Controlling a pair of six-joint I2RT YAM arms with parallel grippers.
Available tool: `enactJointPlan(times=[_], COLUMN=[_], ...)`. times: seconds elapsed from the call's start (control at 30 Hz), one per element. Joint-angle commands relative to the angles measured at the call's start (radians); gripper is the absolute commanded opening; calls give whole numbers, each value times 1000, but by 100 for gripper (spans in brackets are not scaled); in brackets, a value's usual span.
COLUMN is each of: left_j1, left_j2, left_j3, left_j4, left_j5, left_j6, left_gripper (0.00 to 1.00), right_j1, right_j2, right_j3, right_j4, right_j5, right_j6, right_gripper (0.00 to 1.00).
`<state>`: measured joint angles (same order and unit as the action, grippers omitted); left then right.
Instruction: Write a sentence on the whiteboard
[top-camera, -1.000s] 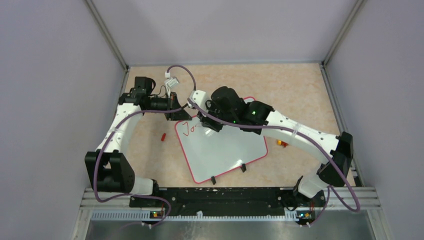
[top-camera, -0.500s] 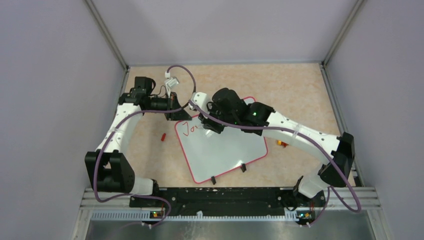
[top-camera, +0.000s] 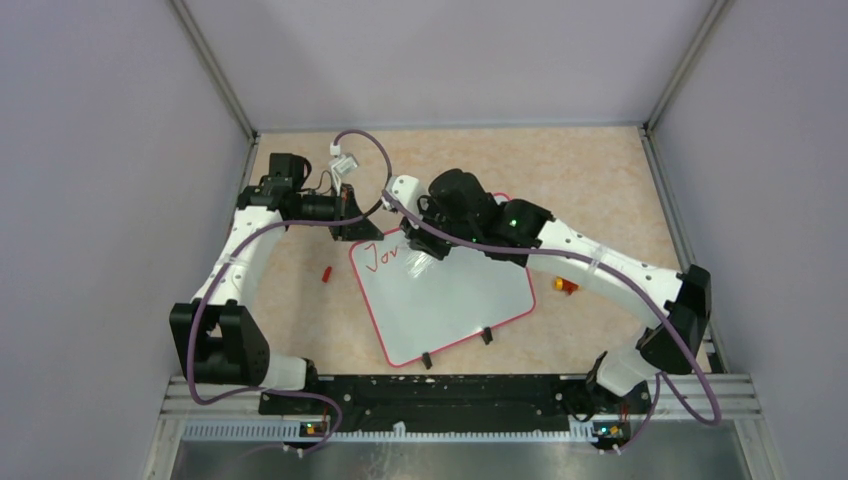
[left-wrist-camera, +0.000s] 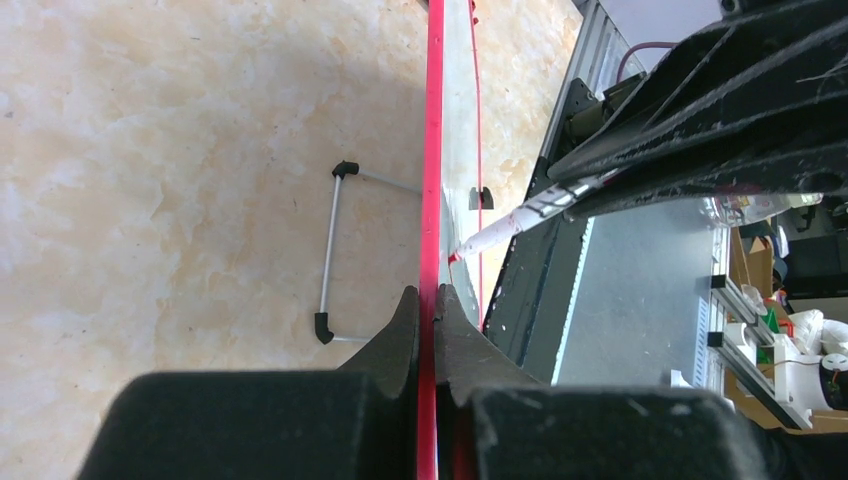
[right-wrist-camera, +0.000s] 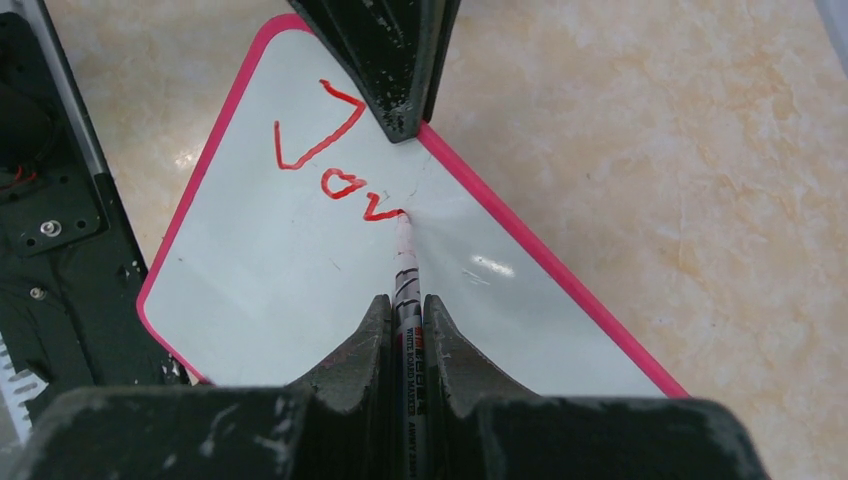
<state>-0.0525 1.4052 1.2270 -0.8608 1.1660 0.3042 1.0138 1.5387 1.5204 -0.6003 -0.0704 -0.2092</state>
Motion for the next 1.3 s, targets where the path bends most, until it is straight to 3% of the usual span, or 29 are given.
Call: enactJointPlan(times=[0.0, 0.9, 1.27], left_j1=[-17, -17, -17], left_j2=[-11, -12, -12], left_j3=[3, 2, -1], left_j4=[-30, -26, -25], left_j5=[-19, -22, -27], left_j6=[-7, -8, -8], left_gripper=[0, 0, 0], right_j1=[-32, 35, 67], right_j2=[-11, -32, 41], right_j3=[52, -51, 70], right_j4=[33, 5, 2], right_j5=[67, 9, -13], right_j6=[4, 22, 27], right_gripper=[0, 0, 0])
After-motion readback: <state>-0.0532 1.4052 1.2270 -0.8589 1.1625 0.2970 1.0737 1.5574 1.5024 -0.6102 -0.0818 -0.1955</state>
